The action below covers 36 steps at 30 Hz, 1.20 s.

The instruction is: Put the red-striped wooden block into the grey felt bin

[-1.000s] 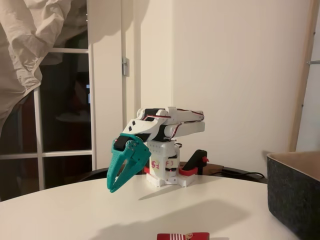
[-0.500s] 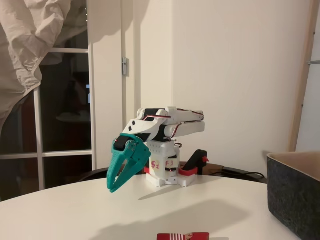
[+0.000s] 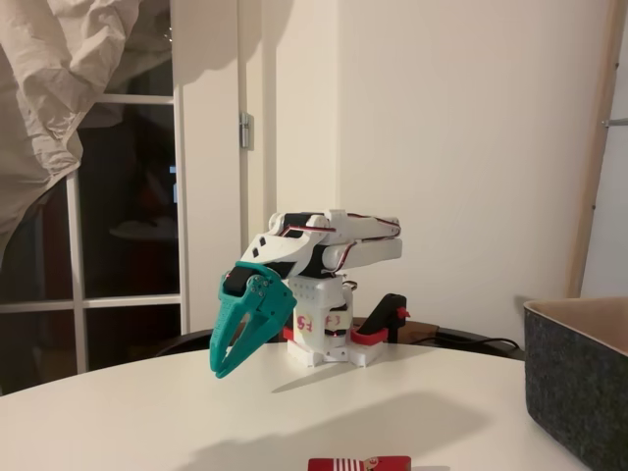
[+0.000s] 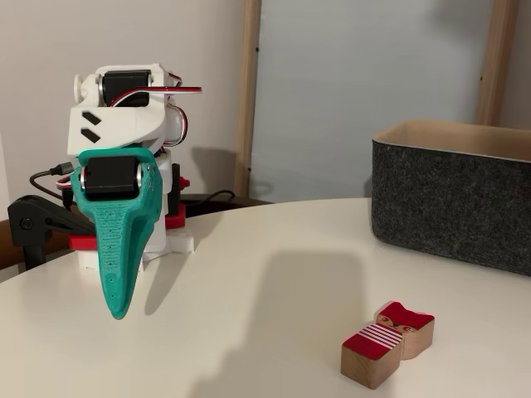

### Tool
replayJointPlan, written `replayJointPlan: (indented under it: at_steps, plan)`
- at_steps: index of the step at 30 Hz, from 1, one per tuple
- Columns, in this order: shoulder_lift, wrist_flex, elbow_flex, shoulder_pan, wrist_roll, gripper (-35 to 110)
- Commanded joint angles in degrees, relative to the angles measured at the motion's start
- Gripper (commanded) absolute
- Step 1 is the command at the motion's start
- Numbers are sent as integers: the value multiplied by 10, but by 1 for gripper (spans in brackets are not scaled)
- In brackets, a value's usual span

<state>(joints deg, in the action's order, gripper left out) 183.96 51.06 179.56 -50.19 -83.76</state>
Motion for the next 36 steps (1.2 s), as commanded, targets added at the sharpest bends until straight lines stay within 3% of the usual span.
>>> replayJointPlan:
  at_steps: [1,26,36]
  plan:
    - [14,8,6,-4,-11,0]
    - [12,4,-16,-11,-7,0]
    - [-20,5,-178,-11,-142,1]
